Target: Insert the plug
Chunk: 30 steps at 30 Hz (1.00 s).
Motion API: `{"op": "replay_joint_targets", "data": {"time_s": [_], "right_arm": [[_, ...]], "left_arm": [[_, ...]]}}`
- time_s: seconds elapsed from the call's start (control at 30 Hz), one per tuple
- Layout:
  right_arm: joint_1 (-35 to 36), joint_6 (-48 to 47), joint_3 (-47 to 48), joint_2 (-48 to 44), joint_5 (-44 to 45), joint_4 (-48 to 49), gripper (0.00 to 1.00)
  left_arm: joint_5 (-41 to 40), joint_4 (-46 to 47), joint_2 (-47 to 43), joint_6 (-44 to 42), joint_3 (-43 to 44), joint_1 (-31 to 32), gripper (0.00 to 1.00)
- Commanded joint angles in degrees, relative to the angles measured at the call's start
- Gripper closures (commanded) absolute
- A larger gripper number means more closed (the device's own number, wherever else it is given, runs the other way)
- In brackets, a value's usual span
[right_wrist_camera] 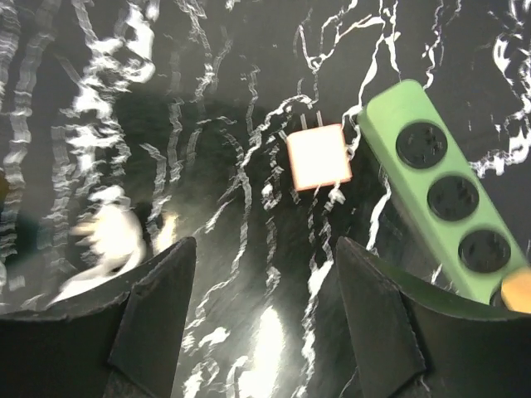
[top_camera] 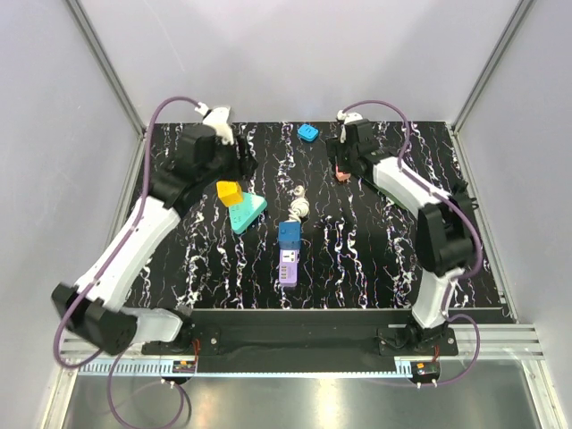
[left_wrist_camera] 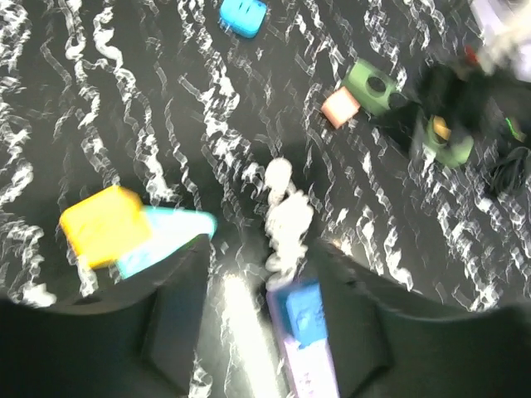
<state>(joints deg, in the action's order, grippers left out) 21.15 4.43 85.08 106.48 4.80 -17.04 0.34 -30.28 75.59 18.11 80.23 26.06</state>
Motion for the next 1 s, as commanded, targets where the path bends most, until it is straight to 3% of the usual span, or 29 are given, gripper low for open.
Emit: {"op": "replay_joint_targets", "data": {"time_s": [0.0, 0.07, 0.23, 0.43, 0.6, 0.97], "right_arm": [[-1.8, -7.1, 8.2, 6.6, -3.3, -2.4, 0.25], [-2.9, -8.0, 13.5, 9.9, -4.1, -4.2, 0.27], [-4.5, -11.0, 20.8, 17.9, -6.3, -9.3, 0.29], [-5.2, -13.8, 27.6, 23.8, -8.7, -12.1, 0.3], [-5.2, -15.4, 32.3, 28.1, -10.8, -15.5, 0.32], [-5.0, -17.8, 39.6, 34.1, -9.0, -21.8, 0.28]], "left_arm": [[1.2, -4.1, -7.2, -4.6, -4.1, -0.4, 0.34], [5.7, -3.2, -10.4, -4.2, -7.9, -1.4, 0.24], [14.8, -0.8, -12.7, -4.6, -13.0, -3.2, 0.19], [20.8, 2.7, -13.5, -5.5, -17.7, -3.2, 0.31], [17.9, 2.3, -15.9, -8.8, -19.3, -3.2, 0.28], [13.4, 3.4, -16.9, -9.2, -21.5, -3.3, 0.28]]}}
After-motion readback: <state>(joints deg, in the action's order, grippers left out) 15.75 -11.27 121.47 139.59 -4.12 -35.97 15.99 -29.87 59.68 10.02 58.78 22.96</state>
